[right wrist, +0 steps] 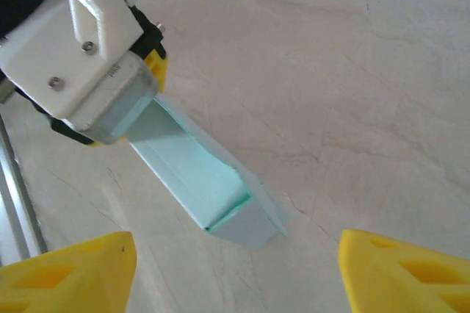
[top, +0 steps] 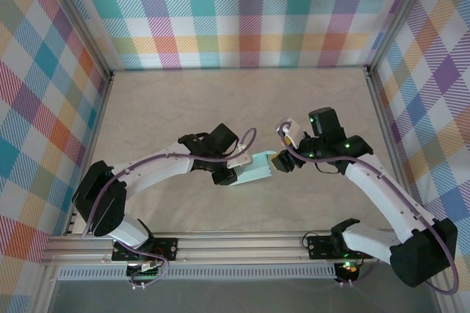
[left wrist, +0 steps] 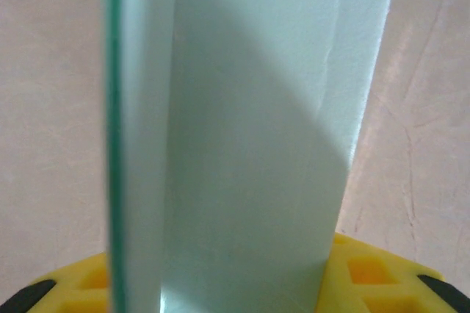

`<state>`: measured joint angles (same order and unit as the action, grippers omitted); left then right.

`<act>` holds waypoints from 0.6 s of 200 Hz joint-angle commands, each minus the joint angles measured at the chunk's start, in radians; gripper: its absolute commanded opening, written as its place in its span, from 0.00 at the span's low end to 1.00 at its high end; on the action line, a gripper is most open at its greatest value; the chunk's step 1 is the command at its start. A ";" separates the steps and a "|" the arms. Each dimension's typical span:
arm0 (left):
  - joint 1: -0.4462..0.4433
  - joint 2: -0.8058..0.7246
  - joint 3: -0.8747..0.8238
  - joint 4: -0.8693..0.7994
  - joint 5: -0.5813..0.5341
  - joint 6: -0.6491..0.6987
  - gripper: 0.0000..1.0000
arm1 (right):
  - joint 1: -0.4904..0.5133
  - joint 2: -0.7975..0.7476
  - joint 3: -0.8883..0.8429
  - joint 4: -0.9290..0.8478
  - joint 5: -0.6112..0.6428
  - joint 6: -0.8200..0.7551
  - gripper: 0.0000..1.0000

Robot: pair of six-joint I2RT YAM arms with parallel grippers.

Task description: Fold the paper box

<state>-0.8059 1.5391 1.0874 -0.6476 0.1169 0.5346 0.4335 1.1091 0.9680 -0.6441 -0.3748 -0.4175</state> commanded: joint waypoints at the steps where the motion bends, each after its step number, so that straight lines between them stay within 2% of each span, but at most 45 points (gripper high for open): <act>1: 0.006 0.020 0.030 -0.094 0.022 0.033 0.37 | 0.002 0.043 0.062 -0.061 0.019 -0.190 0.54; 8: 0.006 0.026 0.035 -0.102 0.018 0.035 0.37 | 0.002 0.061 0.072 -0.063 0.022 -0.208 0.47; 16: 0.006 0.030 0.043 -0.113 0.019 0.036 0.37 | 0.002 0.080 0.084 -0.069 0.016 -0.231 0.44; 72: 0.006 0.039 0.065 -0.141 0.015 0.043 0.37 | 0.005 0.191 0.163 -0.163 -0.089 -0.322 0.43; 80: 0.007 0.039 0.063 -0.139 0.016 0.041 0.37 | 0.006 0.203 0.171 -0.172 -0.094 -0.329 0.36; 88: 0.007 0.038 0.062 -0.139 0.019 0.042 0.37 | 0.006 0.213 0.173 -0.175 -0.093 -0.336 0.34; 120: 0.006 0.032 0.057 -0.136 0.022 0.048 0.37 | 0.014 0.248 0.195 -0.212 -0.102 -0.364 0.36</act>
<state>-0.8059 1.5654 1.1305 -0.7322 0.1230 0.5659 0.4358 1.3354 1.1217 -0.7921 -0.4252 -0.7212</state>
